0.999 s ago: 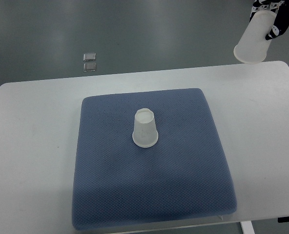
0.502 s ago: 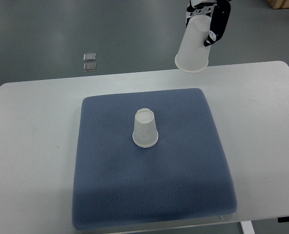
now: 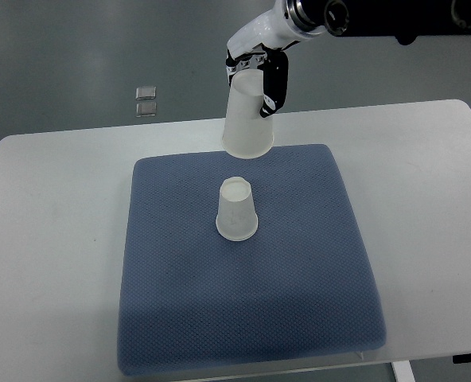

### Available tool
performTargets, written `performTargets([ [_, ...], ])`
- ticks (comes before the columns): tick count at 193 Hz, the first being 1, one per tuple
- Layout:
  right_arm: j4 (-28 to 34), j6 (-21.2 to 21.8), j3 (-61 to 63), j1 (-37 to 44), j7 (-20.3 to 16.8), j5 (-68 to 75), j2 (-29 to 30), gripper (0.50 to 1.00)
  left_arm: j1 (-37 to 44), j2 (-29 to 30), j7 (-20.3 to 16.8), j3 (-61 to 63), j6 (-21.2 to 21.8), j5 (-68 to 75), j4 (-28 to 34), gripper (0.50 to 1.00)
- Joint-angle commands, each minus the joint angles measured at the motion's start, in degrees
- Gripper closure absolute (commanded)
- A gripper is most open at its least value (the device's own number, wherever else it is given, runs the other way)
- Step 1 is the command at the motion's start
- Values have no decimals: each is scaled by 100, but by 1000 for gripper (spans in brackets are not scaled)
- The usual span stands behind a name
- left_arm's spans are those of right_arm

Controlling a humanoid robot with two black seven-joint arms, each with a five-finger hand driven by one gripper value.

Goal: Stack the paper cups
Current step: 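Lower the held cup down over the cup on the pad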

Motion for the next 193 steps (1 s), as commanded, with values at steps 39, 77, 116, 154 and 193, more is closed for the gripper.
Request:
performTargets([
  [39,6,-306,9,-218,38,215,257,797,0,0,0,0,0,1,0,500],
  [77,6,-438,9,-332,38,338,398,797,0,0,0,0,0,1,0,500],
  [116,14,-455,140,-385,30,532,512,795,0,0,0,0,0,1,0,500],
  [154,14,-561,149,-517,30,532,608,793,0,0,0,0,0,-8,9,500],
  [193,14,-710,88,-745,30,523,635,791,0,0,0,0,0,-8,9,500],
])
